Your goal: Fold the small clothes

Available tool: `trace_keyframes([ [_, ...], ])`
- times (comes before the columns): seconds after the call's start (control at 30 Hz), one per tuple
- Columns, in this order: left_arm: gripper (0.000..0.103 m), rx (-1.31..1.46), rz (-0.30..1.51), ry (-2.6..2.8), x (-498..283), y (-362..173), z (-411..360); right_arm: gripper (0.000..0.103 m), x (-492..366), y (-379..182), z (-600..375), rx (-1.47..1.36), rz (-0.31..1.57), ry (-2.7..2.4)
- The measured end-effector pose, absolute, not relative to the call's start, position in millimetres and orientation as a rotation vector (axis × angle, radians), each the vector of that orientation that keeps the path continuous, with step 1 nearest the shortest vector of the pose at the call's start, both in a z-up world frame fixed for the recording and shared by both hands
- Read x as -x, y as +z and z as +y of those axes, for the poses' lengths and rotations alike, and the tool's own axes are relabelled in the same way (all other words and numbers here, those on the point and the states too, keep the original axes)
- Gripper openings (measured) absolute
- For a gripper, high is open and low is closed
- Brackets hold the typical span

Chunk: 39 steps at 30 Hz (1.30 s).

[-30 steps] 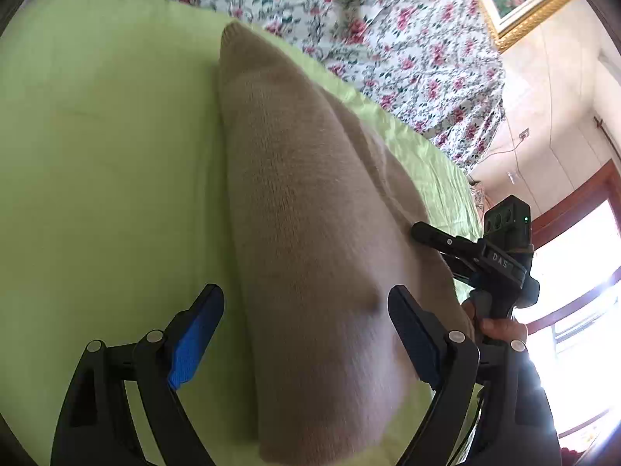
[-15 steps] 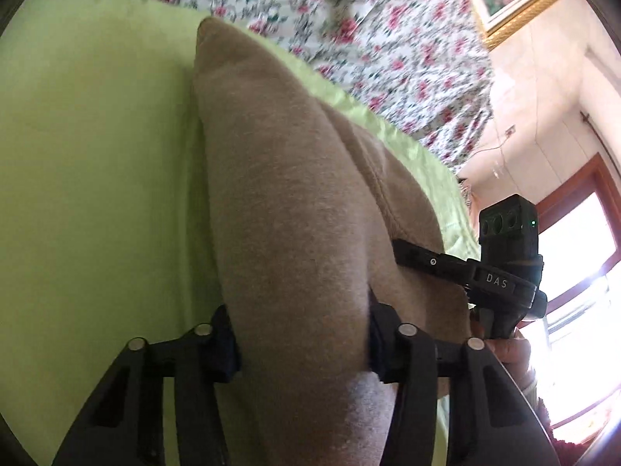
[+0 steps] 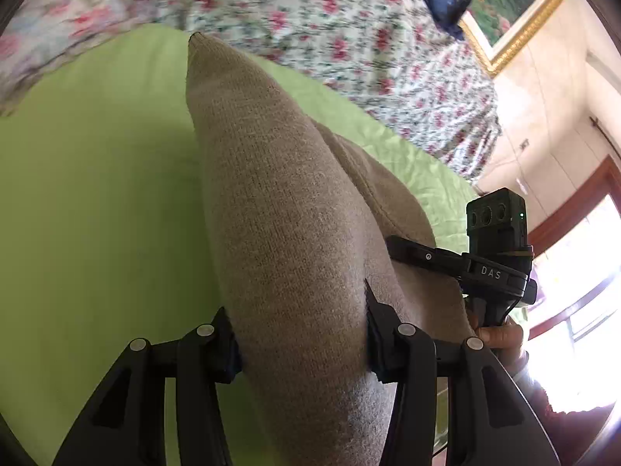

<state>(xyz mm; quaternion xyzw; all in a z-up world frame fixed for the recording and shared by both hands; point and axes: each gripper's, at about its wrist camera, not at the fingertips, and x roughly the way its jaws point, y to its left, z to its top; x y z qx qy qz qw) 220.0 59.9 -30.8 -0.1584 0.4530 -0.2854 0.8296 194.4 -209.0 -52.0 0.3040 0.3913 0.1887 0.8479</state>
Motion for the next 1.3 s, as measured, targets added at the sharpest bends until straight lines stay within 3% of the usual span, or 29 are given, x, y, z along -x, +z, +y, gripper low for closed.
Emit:
trace_keyframes([
  [0.17, 0.056, 0.349, 1.013, -0.543, -202, -74, 89, 0.033, -195, -71, -195, -0.624, 0.859, 0.331],
  [0.27, 0.061, 0.406, 1.002, -0.559, -201, -75, 97, 0.042, -190, -67, -197, -0.605, 0.877, 0.297],
  [0.37, 0.069, 0.377, 0.986, -0.537, -199, -68, 97, 0.059, -185, -57, -206, -0.584, 0.871, 0.222],
  [0.5, 0.069, 0.349, 0.934, -0.479, -203, -51, 106, 0.061, -184, -33, -229, -0.583, 0.769, 0.12],
  [0.57, 0.069, 0.336, 0.901, -0.43, -205, -43, 114, 0.058, -194, -24, -233, -0.582, 0.746, 0.124],
  [0.67, 0.064, 0.322, 0.868, -0.372, -212, -35, 119, 0.044, -223, -25, -223, -0.562, 0.78, 0.159],
  [0.73, 0.057, 0.321, 0.869, -0.369, -219, -34, 115, 0.009, -238, -32, -213, -0.556, 0.83, 0.164],
  [0.83, 0.043, 0.287, 0.887, -0.356, -226, -36, 103, 0.009, -229, -19, -217, -0.563, 0.739, 0.144],
  [0.9, 0.042, 0.242, 0.879, -0.334, -226, -34, 94, 0.008, -218, -14, -225, -0.575, 0.695, 0.111],
  [1.13, 0.044, 0.147, 0.912, -0.303, -234, -54, 71, 0.012, -227, -55, -239, -0.625, 0.802, 0.089],
  [1.3, 0.042, 0.194, 0.923, -0.316, -225, -42, 82, 0.013, -203, -24, -229, -0.567, 0.746, 0.059],
])
